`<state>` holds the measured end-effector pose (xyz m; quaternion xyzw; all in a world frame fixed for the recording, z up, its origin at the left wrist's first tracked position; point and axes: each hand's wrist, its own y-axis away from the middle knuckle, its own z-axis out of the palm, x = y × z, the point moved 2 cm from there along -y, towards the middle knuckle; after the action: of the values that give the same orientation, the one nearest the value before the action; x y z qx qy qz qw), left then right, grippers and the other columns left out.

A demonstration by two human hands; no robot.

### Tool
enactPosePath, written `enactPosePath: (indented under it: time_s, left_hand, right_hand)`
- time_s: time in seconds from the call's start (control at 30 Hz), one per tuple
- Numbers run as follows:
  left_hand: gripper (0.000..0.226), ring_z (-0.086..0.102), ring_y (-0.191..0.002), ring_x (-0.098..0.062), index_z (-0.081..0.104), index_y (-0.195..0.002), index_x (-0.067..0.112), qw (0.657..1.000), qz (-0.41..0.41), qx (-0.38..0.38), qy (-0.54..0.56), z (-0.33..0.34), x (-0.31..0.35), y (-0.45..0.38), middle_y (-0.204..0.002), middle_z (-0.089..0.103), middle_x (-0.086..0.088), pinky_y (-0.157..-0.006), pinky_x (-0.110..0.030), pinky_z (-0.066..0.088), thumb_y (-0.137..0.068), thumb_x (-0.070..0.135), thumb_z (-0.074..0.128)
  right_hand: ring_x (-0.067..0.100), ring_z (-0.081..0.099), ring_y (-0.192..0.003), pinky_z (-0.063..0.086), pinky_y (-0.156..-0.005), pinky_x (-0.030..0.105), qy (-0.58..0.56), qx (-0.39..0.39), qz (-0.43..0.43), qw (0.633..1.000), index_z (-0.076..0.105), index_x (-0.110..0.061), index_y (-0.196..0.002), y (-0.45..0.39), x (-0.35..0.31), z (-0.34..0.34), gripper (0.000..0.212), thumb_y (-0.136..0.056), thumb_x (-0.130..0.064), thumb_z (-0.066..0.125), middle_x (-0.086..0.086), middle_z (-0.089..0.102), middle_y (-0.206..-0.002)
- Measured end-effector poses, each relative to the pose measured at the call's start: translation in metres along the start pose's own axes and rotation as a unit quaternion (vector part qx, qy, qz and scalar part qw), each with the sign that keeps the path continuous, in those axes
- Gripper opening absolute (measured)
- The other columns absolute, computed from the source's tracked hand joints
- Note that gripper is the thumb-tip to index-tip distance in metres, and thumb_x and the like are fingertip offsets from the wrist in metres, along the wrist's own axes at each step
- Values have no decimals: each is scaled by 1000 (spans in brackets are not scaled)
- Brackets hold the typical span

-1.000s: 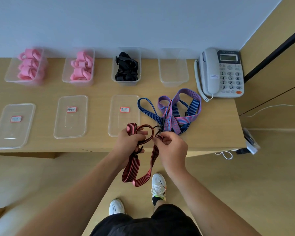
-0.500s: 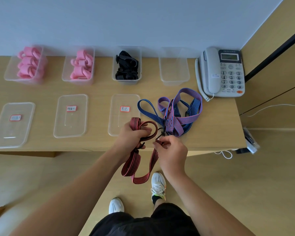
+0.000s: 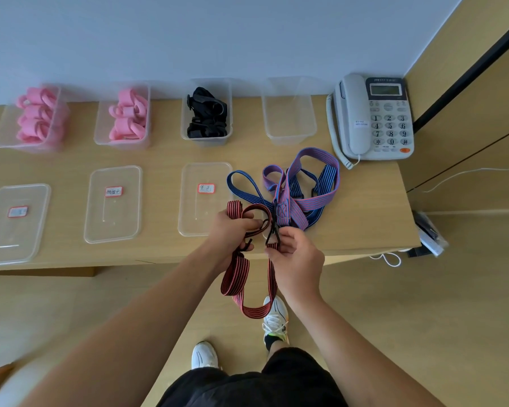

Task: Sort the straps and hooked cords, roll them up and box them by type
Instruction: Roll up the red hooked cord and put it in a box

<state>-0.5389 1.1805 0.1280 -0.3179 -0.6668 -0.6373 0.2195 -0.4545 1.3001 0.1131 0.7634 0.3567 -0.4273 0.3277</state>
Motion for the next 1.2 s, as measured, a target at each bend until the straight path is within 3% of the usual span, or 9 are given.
enactPosePath:
  time_s: [0.13, 0.23, 0.33, 0.47, 0.57, 0.73, 0.93, 1.1, 1.2]
  left_hand:
    - [20, 53, -43, 0, 65, -104, 7, 999, 49, -4, -21, 1, 5, 1, -78, 65, 0, -43, -21, 44, -87, 2, 73]
    - [28, 61, -63, -12, 65, -104, 6, 994, 92, -12, -63, 6, 12, 1, -81, 68, -3, -44, -24, 47, -80, 5, 80]
    - [31, 63, -65, -16, 64, -97, 14, 983, 123, -14, -139, 17, 19, -2, -81, 70, -4, -44, -26, 49, -74, 11, 85]
    - [23, 67, -64, -24, 63, -84, 23, 961, 162, 18, -225, 22, 26, -4, -76, 69, -3, -54, -44, 61, -69, 19, 81]
    - [22, 69, -75, -32, 64, -84, 17, 951, 172, 33, -257, 21, 31, -2, -75, 69, -5, -65, -54, 61, -66, 22, 75]
    - [24, 61, -60, -21, 68, -93, 11, 970, 117, 17, -213, 14, 42, 0, -78, 65, -8, -43, -31, 55, -72, 5, 78]
    - [22, 44, -41, -11, 70, -97, 4, 983, 65, -10, -169, 2, 46, -3, -72, 57, -6, -44, -25, 50, -77, 2, 79]
    - [27, 39, -35, -8, 66, -101, 11, 990, 53, -1, -131, -12, 42, 3, -77, 56, -5, -42, -24, 47, -79, 7, 81]
    - [24, 37, -41, -12, 63, -95, 14, 995, 52, 9, -84, -24, 40, 14, -78, 53, -6, -41, -23, 45, -81, 7, 81]
  right_hand:
    - [-13, 64, -71, 50, -73, 7, -6, -20, 21, 1000, 71, -6, -109, -3, -1, 0, 41, -72, 7, 82, -19, 66, -82]
    - [-11, 65, -72, 50, -73, 10, -8, -36, 24, 999, 72, -7, -106, -4, -2, 1, 38, -73, 9, 79, -21, 66, -81]
    - [-8, 67, -75, 50, -74, 9, 2, -36, 11, 999, 73, -11, -100, -5, -5, -1, 31, -74, 7, 79, -19, 69, -80]
    - [0, 70, -77, 53, -77, 15, 4, -39, 9, 999, 74, -12, -97, -8, -6, -3, 30, -74, 7, 78, -13, 73, -80]
    - [5, 69, -74, 53, -74, 18, 30, -32, -21, 999, 77, -10, -94, -8, -8, -2, 23, -75, 4, 78, -7, 75, -79]
    - [22, 67, -65, 50, -66, 33, 89, 12, -66, 994, 79, -10, -81, -12, -13, -4, 7, -80, -3, 76, 1, 74, -70]
    - [33, 62, -61, 52, -60, 41, 142, 8, -58, 988, 73, -5, -69, -23, -18, -7, 8, -77, -2, 72, 9, 68, -61]
    - [22, 67, -72, 53, -70, 35, 170, -88, 35, 981, 73, -15, -68, -14, -21, -10, 10, -73, -6, 69, -4, 71, -67]
    - [17, 66, -65, 55, -69, 35, 105, -105, 104, 983, 69, -22, -63, -3, -25, -16, 18, -70, -5, 69, -8, 69, -61]
